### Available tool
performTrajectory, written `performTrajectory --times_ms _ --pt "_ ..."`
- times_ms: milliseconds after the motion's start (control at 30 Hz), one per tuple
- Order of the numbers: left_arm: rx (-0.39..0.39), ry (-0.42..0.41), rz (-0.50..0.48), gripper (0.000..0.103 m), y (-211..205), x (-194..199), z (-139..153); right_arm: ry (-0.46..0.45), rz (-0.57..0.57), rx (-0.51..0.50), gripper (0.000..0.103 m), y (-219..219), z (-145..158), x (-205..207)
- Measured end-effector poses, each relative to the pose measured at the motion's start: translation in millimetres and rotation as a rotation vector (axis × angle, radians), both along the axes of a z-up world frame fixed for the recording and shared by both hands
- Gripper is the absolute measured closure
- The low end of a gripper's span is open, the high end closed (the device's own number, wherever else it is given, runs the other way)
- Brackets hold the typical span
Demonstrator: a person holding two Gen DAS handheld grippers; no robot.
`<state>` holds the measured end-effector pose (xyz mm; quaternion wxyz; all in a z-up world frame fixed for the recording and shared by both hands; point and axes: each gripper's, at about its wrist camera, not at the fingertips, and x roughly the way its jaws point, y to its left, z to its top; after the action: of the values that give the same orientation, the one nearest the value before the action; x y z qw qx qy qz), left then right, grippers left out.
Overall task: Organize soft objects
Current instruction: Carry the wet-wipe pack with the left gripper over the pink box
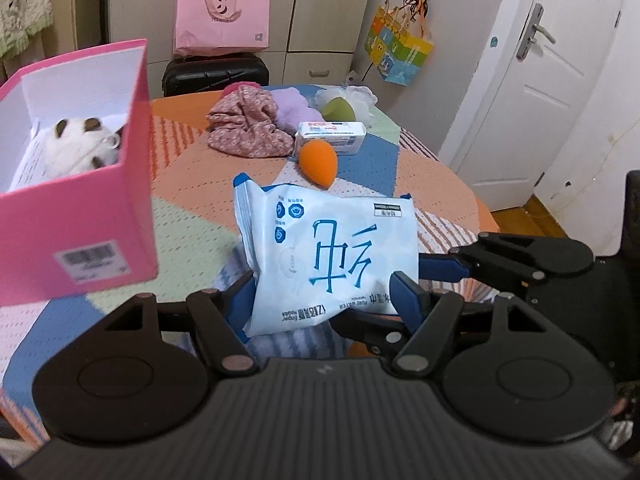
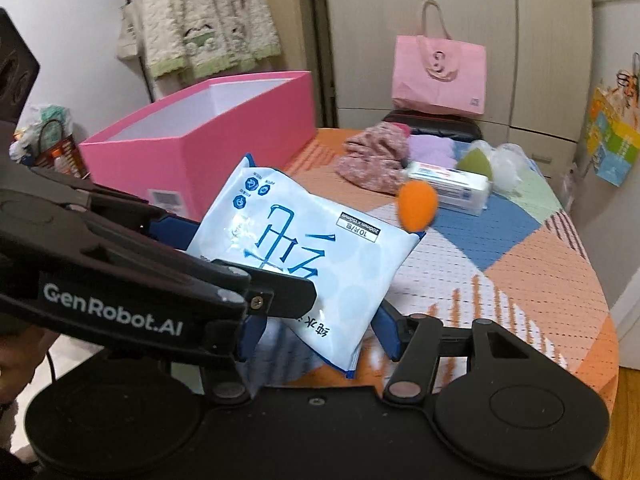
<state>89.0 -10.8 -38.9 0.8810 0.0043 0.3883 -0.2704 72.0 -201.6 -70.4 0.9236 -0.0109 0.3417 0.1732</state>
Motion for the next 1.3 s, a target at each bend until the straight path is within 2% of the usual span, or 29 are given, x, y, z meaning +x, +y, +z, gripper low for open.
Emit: performTrajectory --times_ms 333,633,833,1000,1200,1300 --pt "-0.018 -0.028 0.029 0.034 53 -25 35 -0.022 0.136 0.047 0.040 31 30 -16" --pt "0.007 -0.112 0.096 0.034 91 -35 79 -0.074 0.241 0.050 0.040 69 67 -12" --pt "0.006 -0.191 0.148 0.034 113 -28 100 -0.110 0.271 0.074 0.040 90 93 4" --pt "-0.004 -0.239 0.188 0.034 128 -14 101 -0.161 0.284 0.056 0.040 111 101 19" --pt "0.007 -0.239 0.224 0.034 139 20 97 -0.180 0.272 0.038 0.040 132 100 45" --pt "0.008 -0.225 0.241 0.034 146 41 94 -0.155 0.275 0.042 0.040 138 96 65"
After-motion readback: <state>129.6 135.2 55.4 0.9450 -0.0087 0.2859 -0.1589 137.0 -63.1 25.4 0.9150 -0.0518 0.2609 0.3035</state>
